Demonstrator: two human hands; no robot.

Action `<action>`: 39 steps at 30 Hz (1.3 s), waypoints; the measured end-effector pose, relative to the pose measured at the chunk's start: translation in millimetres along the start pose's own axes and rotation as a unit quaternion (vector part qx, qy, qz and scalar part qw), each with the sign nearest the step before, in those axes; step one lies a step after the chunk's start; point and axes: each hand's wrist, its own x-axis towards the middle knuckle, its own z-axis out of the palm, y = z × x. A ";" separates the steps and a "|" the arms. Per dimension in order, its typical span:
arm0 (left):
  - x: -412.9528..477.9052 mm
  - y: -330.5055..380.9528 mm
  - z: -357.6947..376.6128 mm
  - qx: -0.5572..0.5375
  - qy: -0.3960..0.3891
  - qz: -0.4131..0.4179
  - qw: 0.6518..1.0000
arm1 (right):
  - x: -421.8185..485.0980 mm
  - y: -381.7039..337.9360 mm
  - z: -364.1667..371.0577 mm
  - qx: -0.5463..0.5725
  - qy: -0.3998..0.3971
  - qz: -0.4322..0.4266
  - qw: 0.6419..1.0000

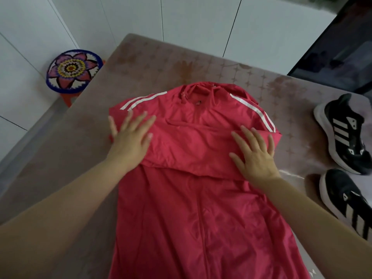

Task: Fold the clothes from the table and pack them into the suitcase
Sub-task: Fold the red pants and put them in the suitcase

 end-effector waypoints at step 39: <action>255.5 58.3 89.0 -0.215 -0.074 -0.053 0.972 | 210.7 71.2 2.9 0.246 -0.191 0.351 0.883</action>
